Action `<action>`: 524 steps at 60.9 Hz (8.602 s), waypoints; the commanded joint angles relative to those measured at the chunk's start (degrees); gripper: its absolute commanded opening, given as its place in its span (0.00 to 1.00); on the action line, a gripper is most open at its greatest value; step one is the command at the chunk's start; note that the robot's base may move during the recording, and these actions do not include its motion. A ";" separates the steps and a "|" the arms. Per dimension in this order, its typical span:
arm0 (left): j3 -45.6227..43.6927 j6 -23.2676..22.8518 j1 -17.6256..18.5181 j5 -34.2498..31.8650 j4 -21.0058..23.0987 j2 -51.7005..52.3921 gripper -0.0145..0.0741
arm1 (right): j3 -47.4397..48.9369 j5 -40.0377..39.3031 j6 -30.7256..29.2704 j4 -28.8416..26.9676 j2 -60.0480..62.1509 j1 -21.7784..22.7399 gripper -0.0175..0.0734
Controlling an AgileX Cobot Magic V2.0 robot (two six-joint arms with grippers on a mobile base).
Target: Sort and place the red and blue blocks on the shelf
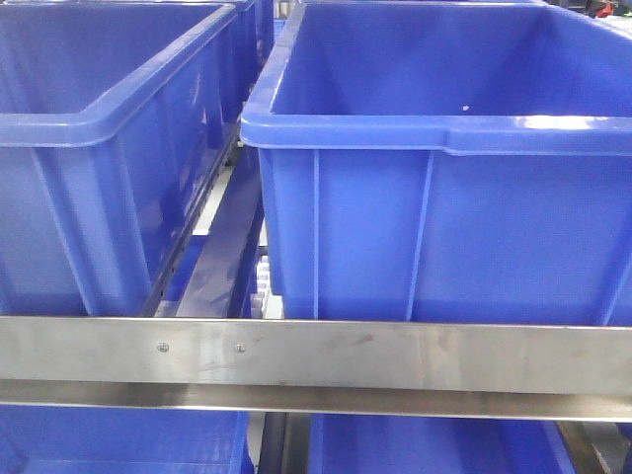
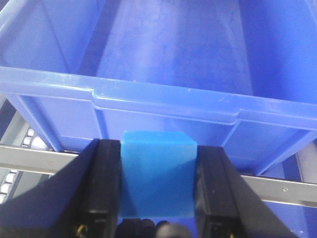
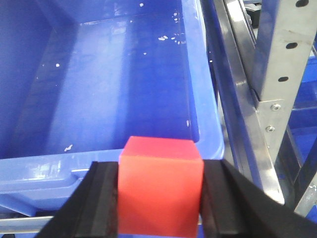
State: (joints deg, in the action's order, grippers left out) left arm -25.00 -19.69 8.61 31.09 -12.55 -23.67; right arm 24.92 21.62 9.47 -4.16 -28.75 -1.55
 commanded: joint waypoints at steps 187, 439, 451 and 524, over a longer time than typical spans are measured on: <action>-17.77 -0.14 0.05 -26.00 2.00 -32.64 0.31 | 15.94 -18.61 -3.48 0.47 -25.14 0.14 0.25; 4.05 -0.14 0.05 -25.34 2.17 -6.70 0.30 | -15.19 -21.21 -3.48 0.62 23.51 0.21 0.25; 4.05 -0.14 0.05 -25.34 2.17 -6.70 0.30 | -22.01 -24.01 -3.48 0.37 29.89 0.21 0.25; 4.05 -0.14 0.05 -25.34 2.17 -6.70 0.30 | -25.40 -25.26 -3.43 -0.35 30.51 0.21 0.25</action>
State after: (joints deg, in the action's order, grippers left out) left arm -19.28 -19.69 8.61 10.48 -10.46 -30.29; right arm -1.67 1.87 6.39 -4.66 0.60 -1.55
